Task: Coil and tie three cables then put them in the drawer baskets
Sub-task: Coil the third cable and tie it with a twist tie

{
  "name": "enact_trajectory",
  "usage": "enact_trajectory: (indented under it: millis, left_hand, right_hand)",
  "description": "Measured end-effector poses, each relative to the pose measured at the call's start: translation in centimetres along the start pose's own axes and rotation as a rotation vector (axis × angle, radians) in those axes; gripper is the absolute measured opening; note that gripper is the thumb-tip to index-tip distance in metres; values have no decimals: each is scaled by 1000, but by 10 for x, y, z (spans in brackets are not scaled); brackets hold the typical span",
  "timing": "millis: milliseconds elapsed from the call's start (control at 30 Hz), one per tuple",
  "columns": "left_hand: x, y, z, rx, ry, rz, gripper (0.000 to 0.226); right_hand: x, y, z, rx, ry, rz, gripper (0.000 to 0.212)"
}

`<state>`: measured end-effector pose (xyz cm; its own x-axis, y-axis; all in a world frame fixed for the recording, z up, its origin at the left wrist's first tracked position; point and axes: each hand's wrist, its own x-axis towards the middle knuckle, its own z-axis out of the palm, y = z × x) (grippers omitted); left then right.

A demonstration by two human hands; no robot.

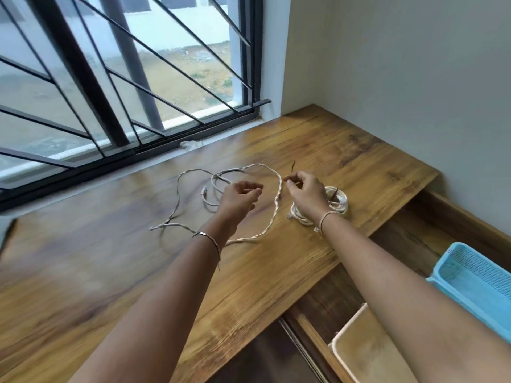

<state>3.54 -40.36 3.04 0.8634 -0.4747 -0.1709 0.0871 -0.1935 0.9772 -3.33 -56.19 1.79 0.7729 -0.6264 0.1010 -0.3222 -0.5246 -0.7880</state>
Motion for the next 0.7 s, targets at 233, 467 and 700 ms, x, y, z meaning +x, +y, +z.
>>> enact_trajectory:
  millis: [233,467,700]
  left_hand:
    - [-24,-25,-69,-73,118,-9,13]
    - [-51,-53,-118,27,174,-17,16]
    - [-62,-64,-147,3,206,2,21]
  right_hand:
    - [-54,-34,58,-83,-214,-155,18]
    - [-77,-44,99,-210,-340,-205,28]
    - [-85,-59,131,-293,-402,-207,37]
